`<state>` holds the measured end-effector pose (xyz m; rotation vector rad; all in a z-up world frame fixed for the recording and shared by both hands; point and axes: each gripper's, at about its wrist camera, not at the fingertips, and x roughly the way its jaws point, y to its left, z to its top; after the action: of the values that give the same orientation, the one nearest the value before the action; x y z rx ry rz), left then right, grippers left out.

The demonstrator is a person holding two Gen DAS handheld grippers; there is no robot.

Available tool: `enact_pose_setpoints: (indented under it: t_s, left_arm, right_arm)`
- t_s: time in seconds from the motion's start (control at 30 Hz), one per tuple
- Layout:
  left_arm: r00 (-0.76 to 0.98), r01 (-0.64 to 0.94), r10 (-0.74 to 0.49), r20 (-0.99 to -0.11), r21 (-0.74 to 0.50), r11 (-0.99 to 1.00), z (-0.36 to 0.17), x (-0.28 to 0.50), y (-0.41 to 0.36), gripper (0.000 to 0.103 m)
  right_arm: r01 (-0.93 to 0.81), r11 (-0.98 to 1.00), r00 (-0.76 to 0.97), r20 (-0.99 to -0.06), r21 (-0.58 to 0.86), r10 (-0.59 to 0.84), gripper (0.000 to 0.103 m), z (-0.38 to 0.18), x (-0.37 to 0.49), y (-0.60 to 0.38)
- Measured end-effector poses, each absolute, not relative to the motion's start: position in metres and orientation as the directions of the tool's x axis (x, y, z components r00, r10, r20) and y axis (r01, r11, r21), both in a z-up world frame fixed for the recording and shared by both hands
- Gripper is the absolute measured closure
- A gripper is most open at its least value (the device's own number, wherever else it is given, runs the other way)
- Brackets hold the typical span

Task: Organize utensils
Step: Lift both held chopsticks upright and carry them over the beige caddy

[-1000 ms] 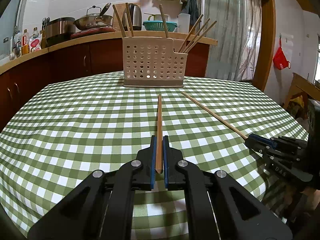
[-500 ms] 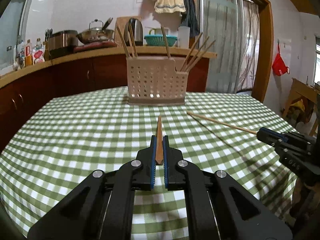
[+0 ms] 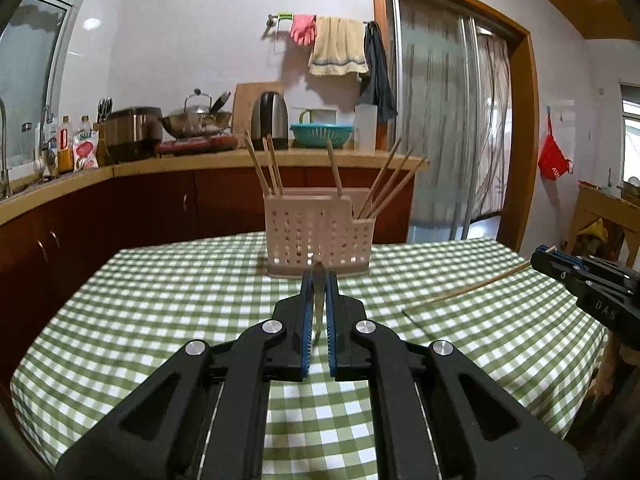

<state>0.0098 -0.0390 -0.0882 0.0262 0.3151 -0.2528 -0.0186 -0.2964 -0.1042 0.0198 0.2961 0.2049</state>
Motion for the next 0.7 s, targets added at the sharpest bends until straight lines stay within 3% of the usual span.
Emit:
enact_pose_setpoints:
  t_s: [0.7]
  left_arm:
    - [0.91,0.261,-0.25,-0.331,-0.012,0.965,-0.055,0.052,-0.025,0.096]
  right_arm:
    - [-0.222,0.972,0.93,-0.283,0.08,0.236,0.097,-0.064,0.037,-0.294]
